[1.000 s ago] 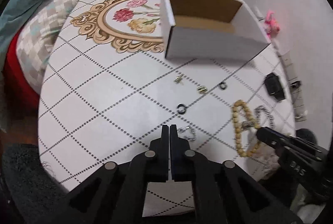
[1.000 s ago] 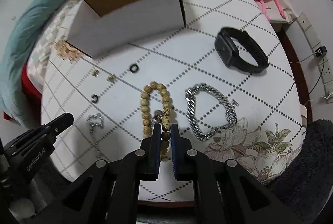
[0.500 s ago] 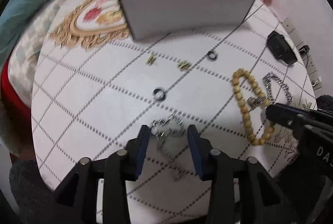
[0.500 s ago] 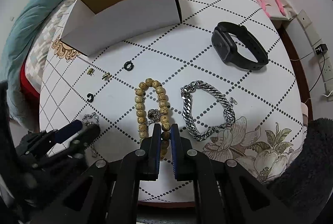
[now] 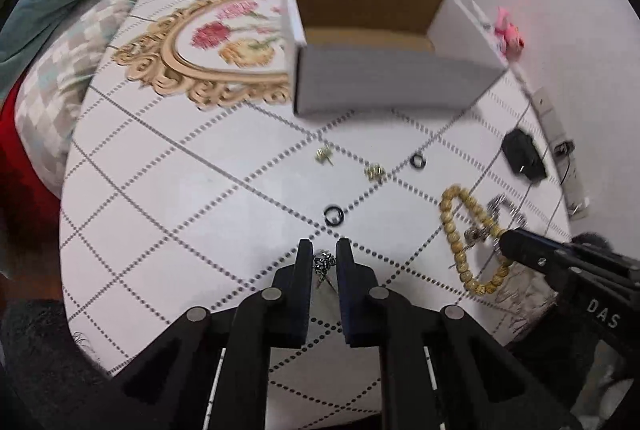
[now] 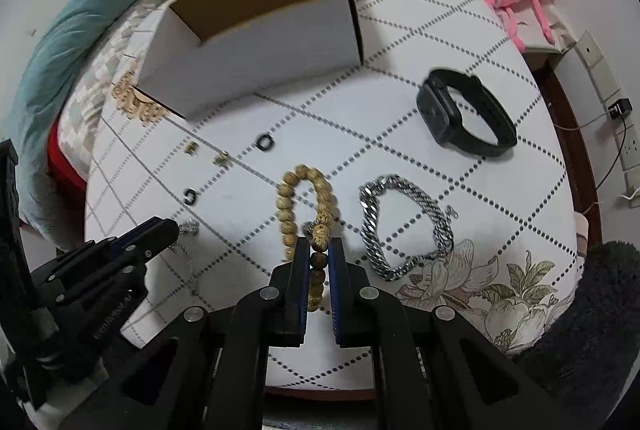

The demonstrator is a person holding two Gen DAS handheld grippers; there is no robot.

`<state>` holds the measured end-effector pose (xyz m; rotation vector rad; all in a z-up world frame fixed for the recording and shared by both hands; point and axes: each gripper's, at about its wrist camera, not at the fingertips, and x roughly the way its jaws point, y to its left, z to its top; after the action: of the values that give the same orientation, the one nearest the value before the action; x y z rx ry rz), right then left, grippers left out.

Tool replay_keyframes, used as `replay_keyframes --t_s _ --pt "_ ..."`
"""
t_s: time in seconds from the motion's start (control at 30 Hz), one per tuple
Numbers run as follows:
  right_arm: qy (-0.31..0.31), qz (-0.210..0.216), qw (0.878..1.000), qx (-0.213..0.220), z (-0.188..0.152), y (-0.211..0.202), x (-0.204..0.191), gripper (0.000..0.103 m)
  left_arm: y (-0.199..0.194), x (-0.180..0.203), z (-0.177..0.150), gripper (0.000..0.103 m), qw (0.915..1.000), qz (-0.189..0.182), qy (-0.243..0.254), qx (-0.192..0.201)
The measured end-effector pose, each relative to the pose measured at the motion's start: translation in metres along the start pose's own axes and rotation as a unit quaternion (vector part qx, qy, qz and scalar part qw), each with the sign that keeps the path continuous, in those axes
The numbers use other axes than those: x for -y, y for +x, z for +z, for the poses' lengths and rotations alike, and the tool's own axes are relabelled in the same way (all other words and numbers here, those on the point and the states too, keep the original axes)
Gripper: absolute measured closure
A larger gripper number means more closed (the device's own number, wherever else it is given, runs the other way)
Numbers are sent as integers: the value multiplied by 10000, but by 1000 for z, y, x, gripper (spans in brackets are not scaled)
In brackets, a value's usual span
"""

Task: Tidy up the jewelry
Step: 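Grasp the wooden bead bracelet with the right tool while the left tool grasps the thin silver chain, then carry both pieces into the white box and open both tools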

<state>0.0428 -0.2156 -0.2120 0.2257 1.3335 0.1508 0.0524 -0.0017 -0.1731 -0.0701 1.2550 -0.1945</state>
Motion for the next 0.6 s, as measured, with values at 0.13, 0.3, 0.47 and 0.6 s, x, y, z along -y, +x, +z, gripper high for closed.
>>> replay_keyframes --t_s 0.13,0.3,0.47,0.6 --pt "5 376 9993 69 9 -15 -7 94 -28 -3 9 96 9993 -223 -163 244" --pt "-69 729 9970 245 24 -40 -17 94 -53 4 27 96 9968 -510 -316 534" --pt "-125 1110 9923 526 49 -76 -24 94 -77 10 58 96 9930 -811 -306 801" --pt "-288 1289 9874 876 83 -108 -35 94 -87 18 95 96 9907 -917 -184 992"
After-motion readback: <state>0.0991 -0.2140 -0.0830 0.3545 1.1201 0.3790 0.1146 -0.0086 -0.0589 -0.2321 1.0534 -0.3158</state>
